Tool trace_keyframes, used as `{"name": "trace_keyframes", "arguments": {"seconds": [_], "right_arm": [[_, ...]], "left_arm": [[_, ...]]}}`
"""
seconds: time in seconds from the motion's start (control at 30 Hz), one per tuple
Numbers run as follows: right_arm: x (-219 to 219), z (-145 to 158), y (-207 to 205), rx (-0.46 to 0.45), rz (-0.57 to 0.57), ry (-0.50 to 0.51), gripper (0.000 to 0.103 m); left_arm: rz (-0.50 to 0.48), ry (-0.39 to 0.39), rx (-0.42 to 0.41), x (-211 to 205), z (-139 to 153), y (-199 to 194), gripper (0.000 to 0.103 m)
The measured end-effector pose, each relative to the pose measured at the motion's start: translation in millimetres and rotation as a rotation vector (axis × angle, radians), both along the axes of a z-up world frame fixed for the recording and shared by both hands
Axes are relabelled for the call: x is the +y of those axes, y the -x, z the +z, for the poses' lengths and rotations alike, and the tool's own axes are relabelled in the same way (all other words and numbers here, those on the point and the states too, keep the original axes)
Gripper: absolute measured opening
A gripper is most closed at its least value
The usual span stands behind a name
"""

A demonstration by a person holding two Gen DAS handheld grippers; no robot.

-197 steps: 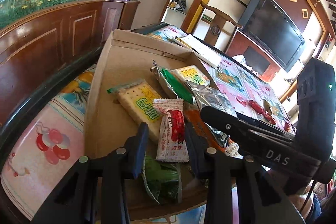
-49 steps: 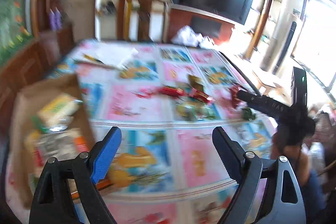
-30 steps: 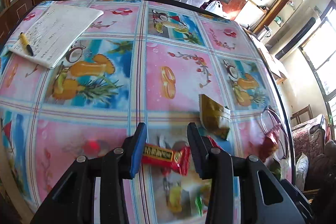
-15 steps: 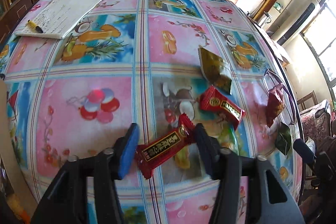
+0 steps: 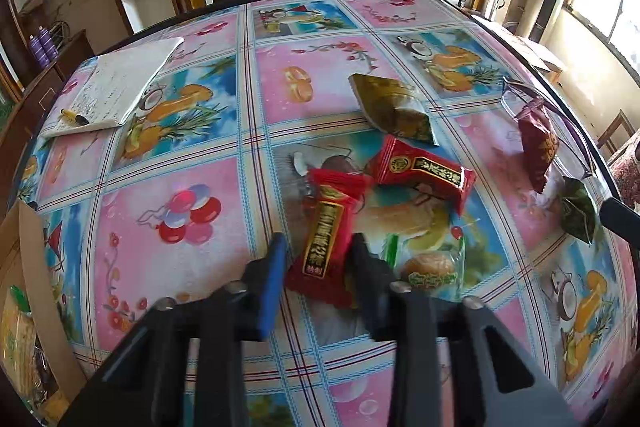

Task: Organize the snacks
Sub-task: 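Grasp the red wrapped snack bar with the left gripper, then hold the red snack bar while the right gripper grasps a clear wrapped bun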

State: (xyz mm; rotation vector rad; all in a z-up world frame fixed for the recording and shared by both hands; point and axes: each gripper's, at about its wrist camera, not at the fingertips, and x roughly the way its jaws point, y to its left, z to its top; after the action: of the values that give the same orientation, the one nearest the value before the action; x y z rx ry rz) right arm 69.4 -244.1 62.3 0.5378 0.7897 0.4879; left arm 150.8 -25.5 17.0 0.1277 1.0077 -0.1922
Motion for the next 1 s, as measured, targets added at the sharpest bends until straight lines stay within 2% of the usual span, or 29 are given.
{"name": "trace_keyframes", "arguments": {"seconds": [0.1, 0.2, 0.37, 0.5, 0.57, 0.6, 0.63, 0.7, 0.77, 0.8, 0.83, 0.93, 0.97, 1.0], "right_arm": [[-2.2, -1.3, -1.1, 0.007, -0.006, -0.007, 0.077], [-1.8, -0.4, -0.5, 0.003, -0.005, -0.005, 0.077], [3.3, -2.3, -1.4, 0.008, 0.018, 0.010, 0.077], [13.5, -5.5, -2.0, 0.018, 0.061, 0.017, 0.077], [22.6, -7.4, -3.3, 0.016, 0.094, 0.036, 0.077], [29.0, -8.0, -4.3, 0.006, 0.114, 0.044, 0.077], [34.0, -9.1, -5.7, -0.001, 0.127, 0.052, 0.077], [43.0, -11.3, -9.9, -0.008, 0.138, 0.075, 0.077], [54.3, -14.9, -17.8, 0.002, 0.149, 0.097, 0.077], [63.4, -16.3, -24.1, 0.002, 0.160, 0.126, 0.077], [69.9, -17.2, -28.8, -0.002, 0.165, 0.160, 0.077], [90.3, -21.1, -43.9, -0.019, 0.182, 0.259, 0.077], [94.9, -22.6, -47.1, -0.023, 0.197, 0.270, 0.074], [100.6, -25.1, -49.9, -0.022, 0.218, 0.284, 0.066]], "left_arm": [[-0.002, 0.004, -0.023, 0.3, -0.9, 7.6, 0.024], [0.016, 0.046, -0.020, 6.0, -0.7, 19.1, 0.024], [0.045, 0.109, -0.005, 20.1, -2.5, 65.0, 0.024], [0.074, 0.085, -0.034, 28.1, -2.9, 98.9, 0.025], [0.091, 0.068, -0.043, 28.3, -3.1, 97.5, 0.032], [0.087, 0.063, -0.047, 27.7, -3.6, 94.8, 0.043], [0.090, 0.079, -0.051, 28.9, -4.3, 91.6, 0.050], [0.078, 0.098, -0.059, 29.7, -4.1, 87.4, 0.051], [0.077, 0.105, -0.070, 31.9, -4.0, 85.2, 0.035], [0.079, 0.093, -0.075, 33.2, -4.2, 84.9, 0.022], [0.082, 0.098, -0.078, 36.4, -4.1, 85.5, 0.019], [0.094, 0.168, -0.065, 47.4, -3.9, 85.2, 0.018], [0.094, 0.175, -0.064, 48.6, -3.9, 85.3, 0.018], [0.093, 0.173, -0.064, 48.0, -4.1, 86.4, 0.018]]}}
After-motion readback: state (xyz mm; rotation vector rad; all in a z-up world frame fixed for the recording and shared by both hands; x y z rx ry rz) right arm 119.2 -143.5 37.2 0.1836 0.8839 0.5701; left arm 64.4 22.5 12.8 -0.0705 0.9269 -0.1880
